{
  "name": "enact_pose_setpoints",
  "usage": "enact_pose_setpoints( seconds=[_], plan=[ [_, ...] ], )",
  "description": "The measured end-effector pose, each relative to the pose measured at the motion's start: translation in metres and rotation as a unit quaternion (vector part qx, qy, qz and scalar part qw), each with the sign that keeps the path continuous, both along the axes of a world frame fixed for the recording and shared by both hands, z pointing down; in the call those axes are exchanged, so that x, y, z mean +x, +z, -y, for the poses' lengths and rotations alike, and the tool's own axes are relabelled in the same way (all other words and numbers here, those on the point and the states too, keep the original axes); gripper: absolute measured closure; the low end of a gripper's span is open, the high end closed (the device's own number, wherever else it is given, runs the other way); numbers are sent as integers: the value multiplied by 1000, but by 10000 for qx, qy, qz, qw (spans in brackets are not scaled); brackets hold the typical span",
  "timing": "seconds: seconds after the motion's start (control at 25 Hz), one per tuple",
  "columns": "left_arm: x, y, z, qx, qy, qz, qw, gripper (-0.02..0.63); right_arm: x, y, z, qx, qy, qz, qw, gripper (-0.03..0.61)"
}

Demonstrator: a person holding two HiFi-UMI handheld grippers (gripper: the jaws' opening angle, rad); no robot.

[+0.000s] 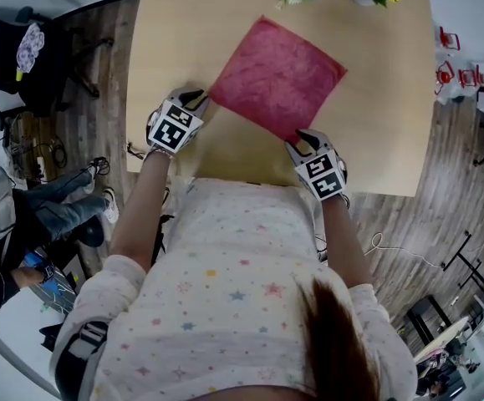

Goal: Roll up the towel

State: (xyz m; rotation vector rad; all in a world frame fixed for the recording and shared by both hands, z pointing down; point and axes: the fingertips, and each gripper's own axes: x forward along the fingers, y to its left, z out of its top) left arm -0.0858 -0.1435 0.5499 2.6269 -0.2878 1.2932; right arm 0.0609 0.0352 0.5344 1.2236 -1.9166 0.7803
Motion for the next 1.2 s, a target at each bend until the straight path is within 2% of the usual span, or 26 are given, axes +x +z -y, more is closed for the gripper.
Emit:
enact_pose_setpoints(
  seconds=[0.16, 0.4, 0.52, 0.72, 0.92, 1.2],
  plan=[
    [4, 9, -1, -44, 111, -46, 9999, 558, -11, 15, -13, -106, -33, -105, 9999, 448],
    [12, 12, -5, 7, 385, 78, 9992, 558, -8, 30, -21, -248, 193, -278, 9991, 461],
    [16, 16, -2, 225, 536, 114, 9982, 558, -6, 29, -20, -237, 250, -365, 9987, 487],
    [15, 18, -2, 180, 606, 232, 9977, 561, -3, 29, -19, -249, 261, -514, 9980, 530],
    [14, 18, -4, 153, 780, 371, 9961, 594, 0, 29, -23, -330, 298, -345, 9984, 557],
    [-9, 21, -19, 24, 942, 631, 9935, 600, -10, 26, -45, -640, -13, -263, 9976, 558]
  ],
)
